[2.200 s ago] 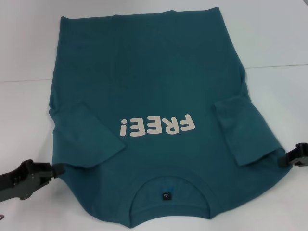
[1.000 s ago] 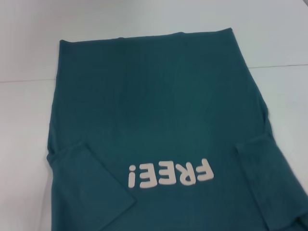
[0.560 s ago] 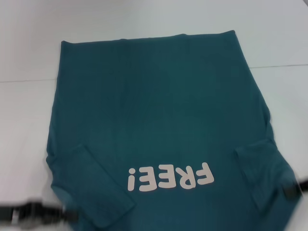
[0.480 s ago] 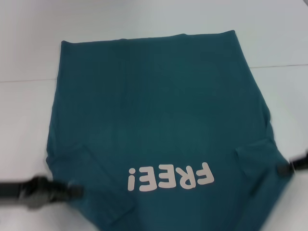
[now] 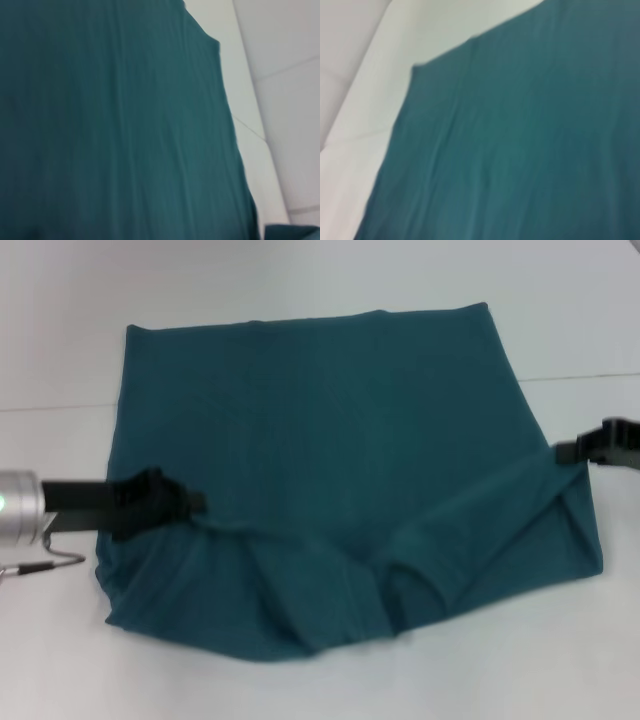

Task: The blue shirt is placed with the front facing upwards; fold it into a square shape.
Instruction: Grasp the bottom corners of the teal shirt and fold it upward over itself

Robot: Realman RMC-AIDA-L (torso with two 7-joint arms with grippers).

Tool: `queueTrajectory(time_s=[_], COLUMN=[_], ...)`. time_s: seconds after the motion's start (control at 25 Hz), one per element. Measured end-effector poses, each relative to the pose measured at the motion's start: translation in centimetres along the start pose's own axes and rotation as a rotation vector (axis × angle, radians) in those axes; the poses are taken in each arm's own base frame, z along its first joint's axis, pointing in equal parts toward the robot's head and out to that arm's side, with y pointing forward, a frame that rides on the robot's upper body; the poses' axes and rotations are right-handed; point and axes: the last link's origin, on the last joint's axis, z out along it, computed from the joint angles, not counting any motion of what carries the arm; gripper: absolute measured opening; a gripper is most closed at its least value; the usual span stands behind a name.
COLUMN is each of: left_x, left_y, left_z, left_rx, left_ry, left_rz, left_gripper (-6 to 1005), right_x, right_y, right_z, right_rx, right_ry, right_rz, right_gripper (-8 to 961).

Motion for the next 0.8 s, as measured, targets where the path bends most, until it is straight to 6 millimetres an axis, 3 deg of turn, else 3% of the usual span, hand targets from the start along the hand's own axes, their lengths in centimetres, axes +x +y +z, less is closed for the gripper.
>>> queueTrajectory(time_s=[0.2, 0.4, 0.8], left_x=[1.9, 3.7, 5.2], left_y=[0.6, 1.2, 2.2], left_z=[0.8, 2.9, 4.8], left_rx=[0.039, 0.112, 0.17], left_ry=[0.056, 0.137, 0.219], left_rz=[0.029, 0.054, 0.083], left_gripper=[22, 21, 23], right_x=[-1.3, -2.3, -4.6], right_y=[-0.7, -0.6, 1.8], right_z=[1.0, 2.8, 6.6], right_rx=[0.061, 0.107, 0.168], right_ry=[-0.073, -0.104, -0.082], right_rz=[0.013, -0.003, -0.126], right_gripper=[44, 44, 44])
